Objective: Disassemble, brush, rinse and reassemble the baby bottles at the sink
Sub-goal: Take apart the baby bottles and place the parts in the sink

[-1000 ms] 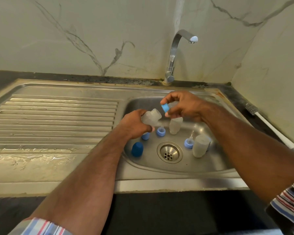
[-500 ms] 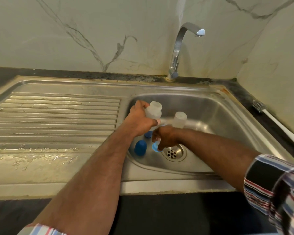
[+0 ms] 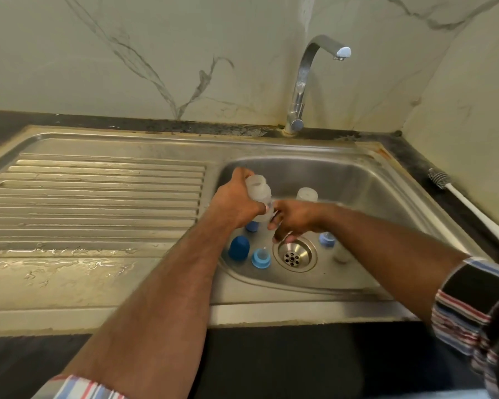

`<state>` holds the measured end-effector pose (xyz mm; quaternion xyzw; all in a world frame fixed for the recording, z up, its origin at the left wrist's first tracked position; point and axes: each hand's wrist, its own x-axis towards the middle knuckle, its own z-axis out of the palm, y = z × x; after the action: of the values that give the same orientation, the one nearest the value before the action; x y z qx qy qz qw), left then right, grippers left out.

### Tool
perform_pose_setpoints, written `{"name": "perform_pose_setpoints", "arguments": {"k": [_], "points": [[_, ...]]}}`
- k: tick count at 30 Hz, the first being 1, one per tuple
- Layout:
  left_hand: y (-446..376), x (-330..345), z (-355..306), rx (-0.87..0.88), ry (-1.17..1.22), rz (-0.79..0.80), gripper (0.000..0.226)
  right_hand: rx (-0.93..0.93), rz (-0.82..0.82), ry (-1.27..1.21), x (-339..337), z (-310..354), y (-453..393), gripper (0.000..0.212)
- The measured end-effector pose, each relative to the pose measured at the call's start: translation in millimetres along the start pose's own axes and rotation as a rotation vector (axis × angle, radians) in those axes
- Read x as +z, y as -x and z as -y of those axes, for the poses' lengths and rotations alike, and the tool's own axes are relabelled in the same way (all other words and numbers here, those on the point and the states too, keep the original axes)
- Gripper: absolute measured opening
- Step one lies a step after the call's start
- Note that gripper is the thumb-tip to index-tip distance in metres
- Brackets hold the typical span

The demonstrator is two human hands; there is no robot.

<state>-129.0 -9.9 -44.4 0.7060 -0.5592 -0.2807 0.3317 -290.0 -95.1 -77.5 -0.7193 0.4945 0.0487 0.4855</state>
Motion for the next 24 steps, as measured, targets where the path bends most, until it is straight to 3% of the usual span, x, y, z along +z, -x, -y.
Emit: {"name": "perform_pose_setpoints", "arguments": {"k": [3, 6, 8, 10, 12, 14, 17, 24], "points": [[2, -1, 0, -0.053, 0.155, 0.050, 0.070, -0.061, 0.082, -0.445, -25, -2, 29, 0.060], [8, -1, -3, -0.174, 0.441, 0.211, 0.050, -0.110, 0.081, -0.506, -31, -8, 50, 0.057], [6, 0, -2, -0.159, 0.399, 0.253, 0.048, -0.096, 0.024, -0.500, -33, -12, 61, 0.054], [3, 0, 0, -0.109, 0.314, 0.169, 0.061, -0.079, -0.080, -0.392, -36, -11, 70, 0.049], [1, 0, -1, -0.074, 0.302, 0.030, 0.059, -0.070, -0.175, -0.100, -33, -8, 75, 0.047], [-4, 1, 1, -0.043, 0.281, -0.052, 0.047, -0.087, -0.177, 0.173, -21, 0, 76, 0.054], [-8, 4, 6, -0.016, 0.202, -0.035, 0.043, -0.159, -0.128, 0.488, 6, 12, 71, 0.068], [-8, 5, 9, 0.015, 0.135, -0.040, 0.040, -0.217, -0.051, 0.634, 42, 21, 47, 0.064]]}}
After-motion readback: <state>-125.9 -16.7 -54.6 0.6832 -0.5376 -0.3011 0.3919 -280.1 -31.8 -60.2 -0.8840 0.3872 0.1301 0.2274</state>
